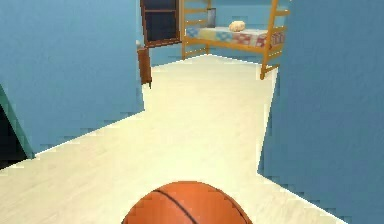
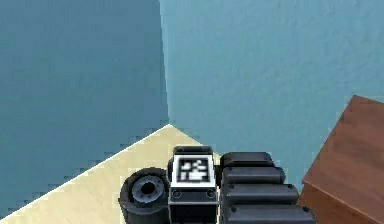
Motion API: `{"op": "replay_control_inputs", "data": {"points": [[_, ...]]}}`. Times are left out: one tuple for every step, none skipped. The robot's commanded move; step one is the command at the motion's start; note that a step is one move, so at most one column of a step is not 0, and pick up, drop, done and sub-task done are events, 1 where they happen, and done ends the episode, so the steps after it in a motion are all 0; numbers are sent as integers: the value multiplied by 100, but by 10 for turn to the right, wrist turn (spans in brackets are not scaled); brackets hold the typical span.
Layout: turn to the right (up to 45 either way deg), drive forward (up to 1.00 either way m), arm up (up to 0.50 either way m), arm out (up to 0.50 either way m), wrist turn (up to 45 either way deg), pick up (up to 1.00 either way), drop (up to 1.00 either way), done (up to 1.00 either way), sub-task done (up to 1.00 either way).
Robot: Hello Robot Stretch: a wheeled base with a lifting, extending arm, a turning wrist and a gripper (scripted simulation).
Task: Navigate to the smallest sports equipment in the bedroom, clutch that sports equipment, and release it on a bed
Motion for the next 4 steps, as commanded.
{"op": "replay_control_inputs", "data": {"points": [[0, 100, 0, 0, 0, 0, 0, 0, 0], [0, 75, 0, 0, 0, 0, 0, 0, 0], [30, 0, 0, 0, 0, 0, 0, 0, 0], [0, 100, 0, 0, 0, 0, 0, 0, 0]]}}
